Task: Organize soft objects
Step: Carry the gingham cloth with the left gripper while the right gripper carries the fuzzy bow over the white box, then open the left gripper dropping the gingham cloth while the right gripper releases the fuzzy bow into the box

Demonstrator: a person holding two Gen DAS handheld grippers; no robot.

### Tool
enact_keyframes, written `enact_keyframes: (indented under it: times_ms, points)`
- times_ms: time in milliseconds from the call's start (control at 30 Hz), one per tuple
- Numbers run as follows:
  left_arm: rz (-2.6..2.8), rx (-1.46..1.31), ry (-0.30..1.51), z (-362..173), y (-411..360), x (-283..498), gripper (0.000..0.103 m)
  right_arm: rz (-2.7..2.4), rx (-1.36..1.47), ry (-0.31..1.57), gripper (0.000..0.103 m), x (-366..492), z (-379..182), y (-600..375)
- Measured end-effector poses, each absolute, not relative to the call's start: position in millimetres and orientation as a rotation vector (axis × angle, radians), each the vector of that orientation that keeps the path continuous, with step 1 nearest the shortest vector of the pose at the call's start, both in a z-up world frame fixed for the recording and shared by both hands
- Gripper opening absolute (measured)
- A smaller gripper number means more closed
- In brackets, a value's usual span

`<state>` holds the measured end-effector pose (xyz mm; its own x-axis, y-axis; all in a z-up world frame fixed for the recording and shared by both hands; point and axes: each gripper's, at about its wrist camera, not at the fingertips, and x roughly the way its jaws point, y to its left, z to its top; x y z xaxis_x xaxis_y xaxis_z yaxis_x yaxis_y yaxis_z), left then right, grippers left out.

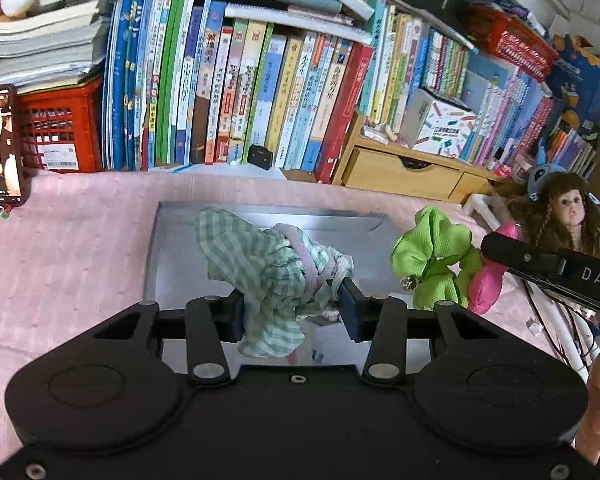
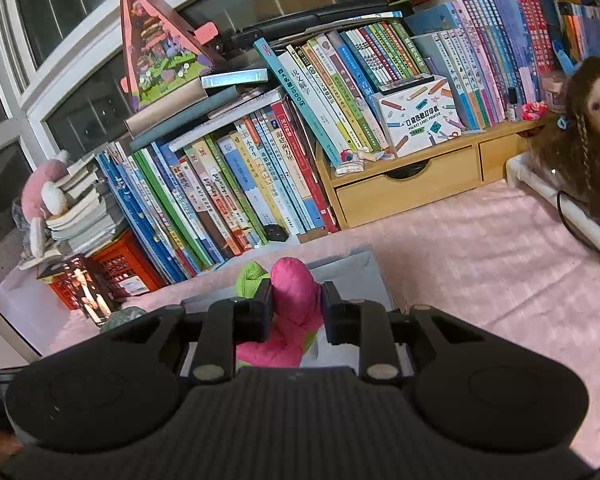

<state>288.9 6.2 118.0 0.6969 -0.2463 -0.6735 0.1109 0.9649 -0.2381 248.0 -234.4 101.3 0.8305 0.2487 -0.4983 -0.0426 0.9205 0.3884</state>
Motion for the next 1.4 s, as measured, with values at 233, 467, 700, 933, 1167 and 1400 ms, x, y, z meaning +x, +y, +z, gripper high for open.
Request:
enact_keyframes:
  times_ms: [233,467,700,933,1167,1400]
  points:
    - [-0.174,-0.203,0.844,107.9,4.5,324.4,0.042,0.177,0.294,0.602,0.029,278.5,94.2,-227.8]
    - [-0.147,-0.224,0.911,92.1,1.3,349.8,0.043,0.157,0.245,0.652,0.029,306.1,76.6,-226.2]
    - [-0.118,-0.233,0.951,77.6,1.2,363.4,0.043,0.150,0.218,0.688,0.029,324.5,62.2,-219.9]
    - [-0.121,-0.236,1.008,63.5,-2.5,372.1,0.043,0.157,0.178,0.726,0.029,334.2,51.4,-208.6]
    - [-0.118,-0.249,1.040,58.9,-3.3,378.5,0.044,0.173,0.151,0.742,0.030,337.8,47.5,-206.3]
    - [-0.124,-0.250,1.050,53.5,-4.2,380.7,0.048,0.183,0.114,0.752,0.031,336.2,42.4,-202.1]
